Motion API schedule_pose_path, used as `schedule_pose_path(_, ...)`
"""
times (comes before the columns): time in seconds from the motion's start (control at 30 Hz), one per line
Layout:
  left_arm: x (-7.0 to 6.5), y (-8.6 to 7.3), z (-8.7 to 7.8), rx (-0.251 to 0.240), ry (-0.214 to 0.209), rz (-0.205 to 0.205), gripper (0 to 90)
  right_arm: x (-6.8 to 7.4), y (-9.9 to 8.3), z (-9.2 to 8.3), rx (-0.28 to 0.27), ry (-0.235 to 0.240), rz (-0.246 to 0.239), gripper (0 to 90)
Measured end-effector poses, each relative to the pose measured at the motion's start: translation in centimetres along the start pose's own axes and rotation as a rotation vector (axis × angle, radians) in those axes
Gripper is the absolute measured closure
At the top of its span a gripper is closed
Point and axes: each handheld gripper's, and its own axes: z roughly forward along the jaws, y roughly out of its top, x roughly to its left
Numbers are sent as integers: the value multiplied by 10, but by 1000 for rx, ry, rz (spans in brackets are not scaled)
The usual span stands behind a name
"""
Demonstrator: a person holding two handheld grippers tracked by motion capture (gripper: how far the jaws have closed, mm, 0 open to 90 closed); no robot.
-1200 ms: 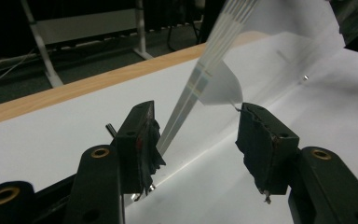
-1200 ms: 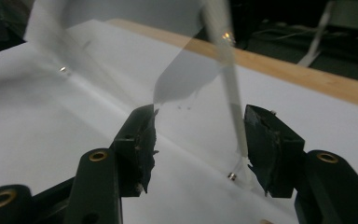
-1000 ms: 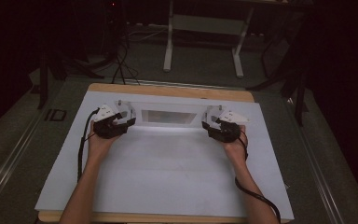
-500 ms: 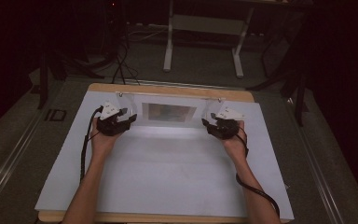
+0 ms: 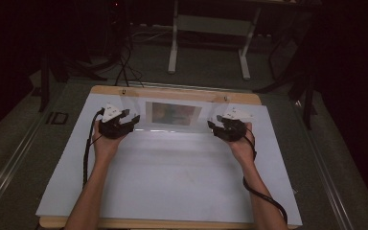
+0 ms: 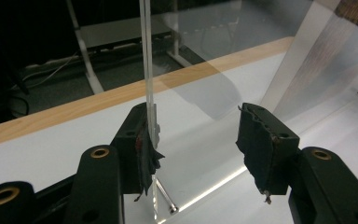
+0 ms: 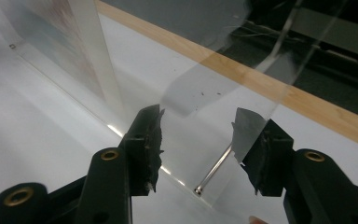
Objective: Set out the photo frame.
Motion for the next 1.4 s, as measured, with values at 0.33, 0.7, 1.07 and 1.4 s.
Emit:
schedule_pose_path(0.33, -7, 1, -6, 40, -26, -55, 474, 1, -4, -13, -13, 27, 33, 508)
schedule_pose_path(0.7, -18, -1, -11, 74, -57, -121, 480, -1, -11, -30, -35, 66, 92, 501)
schedule_pose_path(1.07, -27, 2, -14, 101, -50, -124, 481, -4, -23, -33, -23, 90, 137, 502)
schedule_pose_path(1.4, -27, 0, -26, 99, -52, -149, 485, 3, -22, -36, -4, 111, 147, 502)
